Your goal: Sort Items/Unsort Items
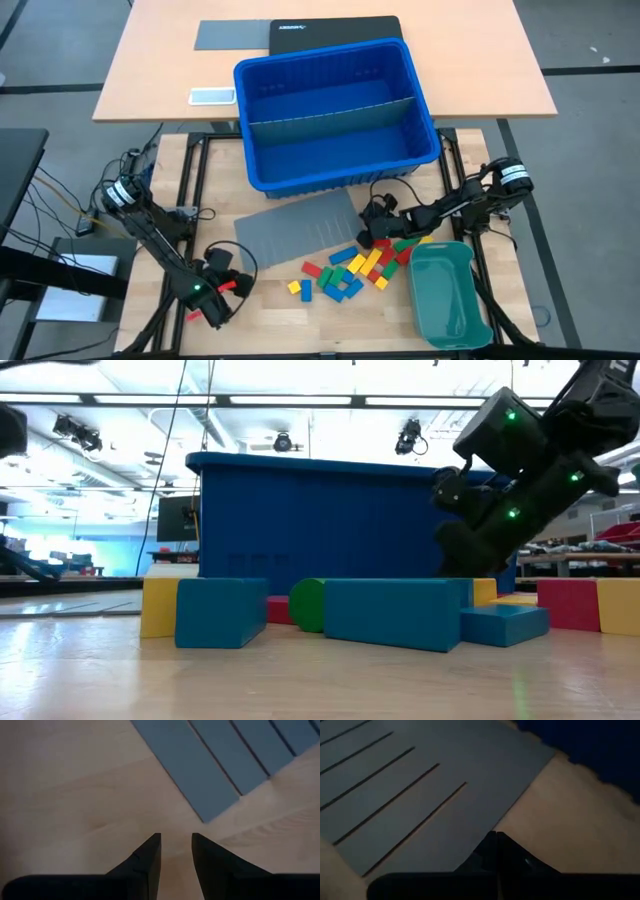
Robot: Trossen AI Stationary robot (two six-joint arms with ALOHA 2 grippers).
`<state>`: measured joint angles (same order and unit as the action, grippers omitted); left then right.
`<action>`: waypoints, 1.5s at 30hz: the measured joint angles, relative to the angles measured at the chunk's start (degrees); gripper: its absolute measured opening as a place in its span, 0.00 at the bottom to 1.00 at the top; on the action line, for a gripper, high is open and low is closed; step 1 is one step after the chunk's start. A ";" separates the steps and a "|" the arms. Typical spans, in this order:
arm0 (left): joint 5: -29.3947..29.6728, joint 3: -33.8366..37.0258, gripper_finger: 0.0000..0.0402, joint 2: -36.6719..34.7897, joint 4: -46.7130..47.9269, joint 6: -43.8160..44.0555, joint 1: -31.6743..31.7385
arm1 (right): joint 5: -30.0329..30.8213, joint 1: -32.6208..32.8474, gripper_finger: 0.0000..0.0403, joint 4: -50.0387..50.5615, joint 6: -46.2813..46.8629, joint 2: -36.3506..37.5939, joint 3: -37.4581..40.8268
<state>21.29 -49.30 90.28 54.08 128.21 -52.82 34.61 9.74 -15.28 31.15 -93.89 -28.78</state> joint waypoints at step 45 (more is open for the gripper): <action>16.71 13.18 0.29 -0.02 -23.10 -2.15 1.64 | -8.96 -3.41 0.00 -1.21 1.55 0.20 0.00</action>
<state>38.00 -36.12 90.26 30.98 126.06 -51.18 25.65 6.33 -16.49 32.69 -93.69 -28.77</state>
